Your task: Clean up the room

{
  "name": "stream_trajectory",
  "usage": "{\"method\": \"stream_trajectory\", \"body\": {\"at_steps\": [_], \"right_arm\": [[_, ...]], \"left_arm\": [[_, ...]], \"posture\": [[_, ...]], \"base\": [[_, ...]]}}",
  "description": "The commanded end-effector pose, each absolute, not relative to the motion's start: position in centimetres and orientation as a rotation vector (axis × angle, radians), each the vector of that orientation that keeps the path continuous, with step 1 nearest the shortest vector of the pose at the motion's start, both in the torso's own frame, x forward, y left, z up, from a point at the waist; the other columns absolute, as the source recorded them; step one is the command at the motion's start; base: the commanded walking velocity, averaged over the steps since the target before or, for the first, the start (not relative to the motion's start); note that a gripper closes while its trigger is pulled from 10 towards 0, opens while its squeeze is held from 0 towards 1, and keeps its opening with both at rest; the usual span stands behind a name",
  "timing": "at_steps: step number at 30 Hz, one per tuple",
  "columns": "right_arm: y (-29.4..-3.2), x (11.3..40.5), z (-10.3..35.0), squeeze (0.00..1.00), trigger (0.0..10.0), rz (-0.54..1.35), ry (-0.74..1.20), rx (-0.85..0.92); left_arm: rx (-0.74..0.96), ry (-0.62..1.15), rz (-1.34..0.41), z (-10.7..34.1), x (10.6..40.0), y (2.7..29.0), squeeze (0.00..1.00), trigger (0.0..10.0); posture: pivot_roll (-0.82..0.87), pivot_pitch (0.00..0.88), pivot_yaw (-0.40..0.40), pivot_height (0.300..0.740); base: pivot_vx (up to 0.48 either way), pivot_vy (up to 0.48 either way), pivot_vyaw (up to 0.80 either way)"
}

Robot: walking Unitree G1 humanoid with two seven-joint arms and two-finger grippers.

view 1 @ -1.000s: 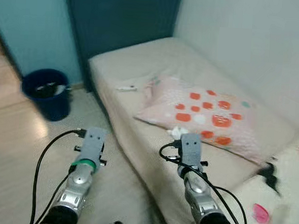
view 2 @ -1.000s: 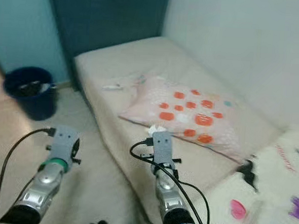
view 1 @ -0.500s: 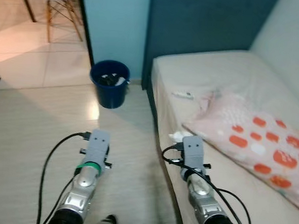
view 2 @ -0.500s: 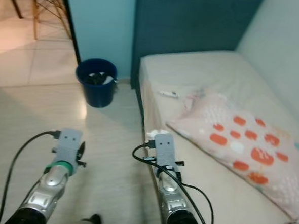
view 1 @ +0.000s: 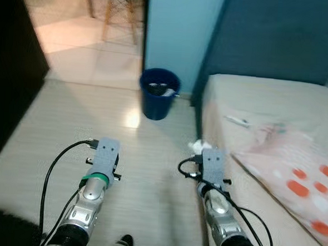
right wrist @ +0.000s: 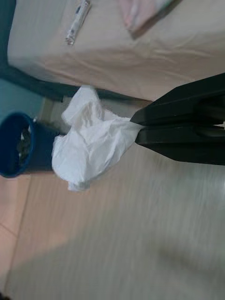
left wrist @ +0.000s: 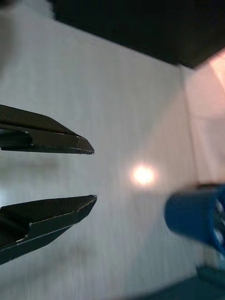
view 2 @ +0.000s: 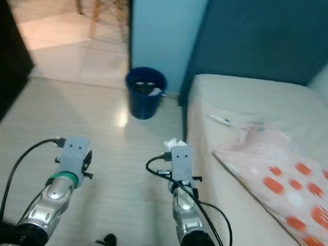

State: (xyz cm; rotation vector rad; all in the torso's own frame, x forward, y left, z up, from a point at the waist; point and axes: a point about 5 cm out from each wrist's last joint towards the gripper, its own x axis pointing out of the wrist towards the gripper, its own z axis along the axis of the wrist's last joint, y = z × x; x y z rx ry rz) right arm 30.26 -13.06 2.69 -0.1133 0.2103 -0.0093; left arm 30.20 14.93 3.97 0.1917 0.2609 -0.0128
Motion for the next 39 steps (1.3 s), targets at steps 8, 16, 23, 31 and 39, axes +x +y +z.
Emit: {"method": "stream_trajectory", "body": {"at_steps": [8, 16, 23, 31, 39], "right_arm": [[-13.49, 29.91, 2.44, 0.0, 10.0, -0.033, 0.209, -0.101], [-13.3, 29.99, 2.61, 0.0, 10.0, -0.027, 0.198, -0.109], [-13.3, 30.02, 2.64, 0.0, 10.0, -0.031, 0.197, -0.107], [-13.36, 29.97, 2.54, 0.0, 10.0, -0.037, 0.202, -0.11], [-13.47, 29.85, 2.42, 0.0, 10.0, -0.06, 0.204, -0.103]], "left_arm": [[0.2, 0.276, -0.03, 4.02, 30.36, 14.7, 0.0, 10.0], [0.177, 0.272, -0.044, 4.11, 30.36, 14.47, 0.0, 10.0], [0.172, 0.271, -0.049, 4.18, 30.42, 14.38, 0.0, 10.0], [0.174, 0.27, -0.062, 4.27, 30.55, 14.24, 0.0, 10.0], [0.18, 0.278, -0.082, 4.13, 30.63, 14.04, 0.0, 10.0]], "posture": [[0.02, 0.074, -0.031, 0.74], [0.02, 0.075, -0.03, 0.74], [0.02, 0.071, -0.028, 0.74], [0.02, 0.064, -0.023, 0.74], [0.02, 0.053, 0.014, 0.74]], "base": [[0.0, 0.0, 0.0], [0.28, 0.0, 0.0], [0.441, 0.0, 0.0], [0.467, 0.0, 0.0], [0.466, 0.0, 0.0]]}}
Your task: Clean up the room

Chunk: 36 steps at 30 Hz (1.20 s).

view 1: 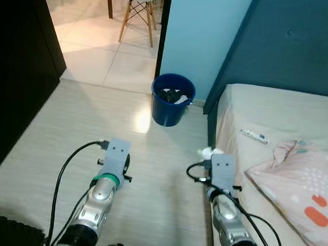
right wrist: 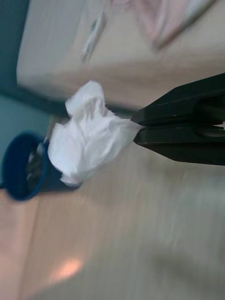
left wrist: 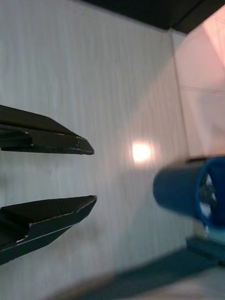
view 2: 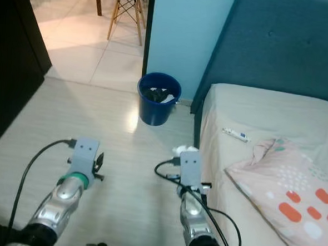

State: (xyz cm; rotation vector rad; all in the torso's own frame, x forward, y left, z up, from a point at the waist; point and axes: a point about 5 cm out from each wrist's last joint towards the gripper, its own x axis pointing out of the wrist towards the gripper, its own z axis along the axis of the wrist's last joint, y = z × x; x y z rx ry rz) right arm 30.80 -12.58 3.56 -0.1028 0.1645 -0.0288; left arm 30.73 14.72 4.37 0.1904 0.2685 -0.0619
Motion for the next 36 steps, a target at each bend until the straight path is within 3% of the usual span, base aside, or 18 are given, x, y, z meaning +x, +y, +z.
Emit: {"method": "stream_trajectory", "body": {"at_steps": [1, 13, 36], "right_arm": [[-13.5, 29.8, 2.4, 0.0, 10.0, -0.075, 0.202, -0.098], [-13.7, 29.1, 2.1, 0.0, 10.0, -0.172, 0.194, -0.05], [-13.8, 30.3, 3.2, 0.0, 10.0, -0.175, 0.157, -0.058]], "left_arm": [[0.179, 0.281, -0.091, 4.1, 30.7, 13.9, 0.0, 10.0], [0.211, 0.288, -0.175, 4.5, 31.4, 13.6, 0.0, 10.0], [0.235, 0.31, -0.135, 4.5, 31.7, 15.1, 0.0, 10.0]], "posture": [[0.02, 0.049, 0.034, 0.74], [0.02, 0.042, 0.149, 0.74], [0.02, 0.034, 0.15, 0.74]], "base": [[0.469, 0.0, 0.0], [0.462, 0.0, 0.0], [0.446, 0.0, 0.0]]}}
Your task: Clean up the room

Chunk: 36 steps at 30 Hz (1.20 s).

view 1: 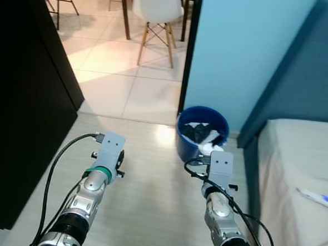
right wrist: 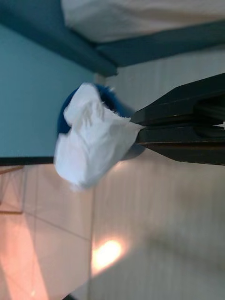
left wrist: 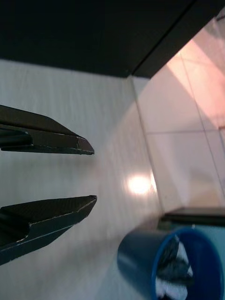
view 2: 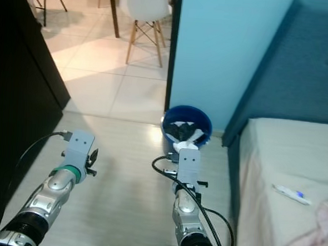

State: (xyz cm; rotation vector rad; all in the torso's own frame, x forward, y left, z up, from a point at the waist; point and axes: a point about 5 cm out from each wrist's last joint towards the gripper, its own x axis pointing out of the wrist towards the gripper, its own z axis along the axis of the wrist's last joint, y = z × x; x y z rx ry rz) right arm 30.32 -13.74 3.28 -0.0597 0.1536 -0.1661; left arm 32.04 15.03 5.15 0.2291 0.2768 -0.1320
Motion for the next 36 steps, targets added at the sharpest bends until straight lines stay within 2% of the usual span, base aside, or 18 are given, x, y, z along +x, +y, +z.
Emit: {"method": "stream_trajectory", "body": {"at_steps": [1, 4, 12, 36], "right_arm": [[-13.9, 30.4, 3.5, 0.0, 10.0, -0.18, 0.146, -0.06], [-14.9, 30.0, 3.4, 0.0, 10.0, -0.171, 0.139, -0.088], [-15.4, 29.5, 2.8, 0.0, 10.0, -0.154, 0.163, -0.098], [-15.4, 28.9, 2.4, 0.0, 10.0, -0.168, 0.18, -0.061]], "left_arm": [[0.239, 0.313, -0.138, 4.5, 31.8, 15.1, 0.0, 10.0], [0.188, 0.305, -0.13, 4.3, 32.2, 13.9, 0.0, 10.0], [0.181, 0.306, -0.134, 3.8, 31.6, 13.1, 0.0, 10.0], [0.186, 0.268, -0.151, 4.1, 31.5, 12.5, 0.0, 10.0]], "posture": [[-0.01, 0.034, 0.142, 0.74], [-0.04, 0.039, 0.1, 0.74], [-0.04, 0.045, 0.081, 0.74], [-0.04, 0.053, 0.073, 0.74]], "base": [[0.439, 0.0, 0.0], [0.439, 0.0, 0.0], [0.438, 0.0, 0.0], [0.438, 0.0, -0.8]]}}
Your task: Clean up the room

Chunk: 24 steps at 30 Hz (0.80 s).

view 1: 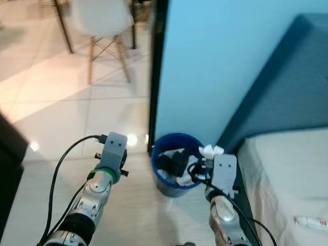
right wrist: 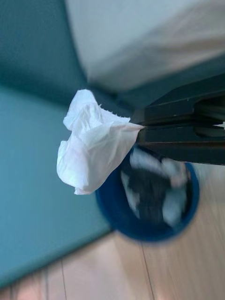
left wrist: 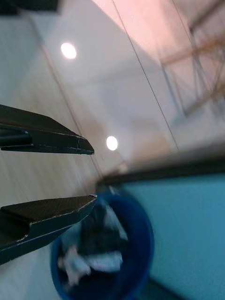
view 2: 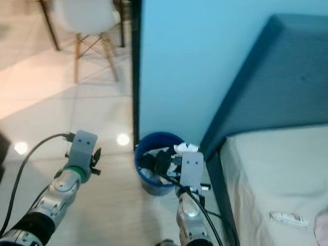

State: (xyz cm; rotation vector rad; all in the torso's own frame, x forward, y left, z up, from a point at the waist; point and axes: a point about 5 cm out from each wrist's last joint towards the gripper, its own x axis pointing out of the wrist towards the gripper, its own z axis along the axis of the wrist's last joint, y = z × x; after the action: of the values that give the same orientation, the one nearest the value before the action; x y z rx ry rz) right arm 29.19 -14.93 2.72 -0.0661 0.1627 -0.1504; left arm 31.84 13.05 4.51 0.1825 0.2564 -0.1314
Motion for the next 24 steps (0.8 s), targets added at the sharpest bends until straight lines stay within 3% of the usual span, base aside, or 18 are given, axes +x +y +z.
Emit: {"method": "stream_trajectory", "body": {"at_steps": [1, 10, 18, 24], "right_arm": [[-15.4, 28.9, 2.4, 0.0, 10.0, -0.168, 0.18, -0.061], [-15.2, 28.6, 2.1, 0.0, 10.0, -0.169, 0.194, -0.054], [-15.0, 28.7, 1.9, 0.0, 10.0, -0.137, 0.217, -0.078], [-14.6, 28.4, 0.1, 0.0, 10.0, -0.037, 0.388, -0.133]], "left_arm": [[0.186, 0.268, -0.151, 4.1, 31.5, 12.5, 0.0, 10.0], [0.186, 0.268, -0.158, 4.0, 31.4, 12.4, 0.0, 10.0], [0.181, 0.262, -0.162, 4.1, 31.5, 12.3, 0.0, 10.0], [0.186, 0.266, -0.153, 3.7, 31.0, 12.6, 0.0, 10.0]], "posture": [[-0.04, 0.053, 0.073, 0.74], [-0.04, 0.042, 0.071, 0.74], [-0.04, 0.037, 0.065, 0.74], [-0.03, 0.038, 0.044, 0.74]], "base": [[0.439, 0.0, -0.8], [0.438, 0.0, -0.63], [0.433, 0.0, 0.0], [0.0, 0.0, 0.0]]}}
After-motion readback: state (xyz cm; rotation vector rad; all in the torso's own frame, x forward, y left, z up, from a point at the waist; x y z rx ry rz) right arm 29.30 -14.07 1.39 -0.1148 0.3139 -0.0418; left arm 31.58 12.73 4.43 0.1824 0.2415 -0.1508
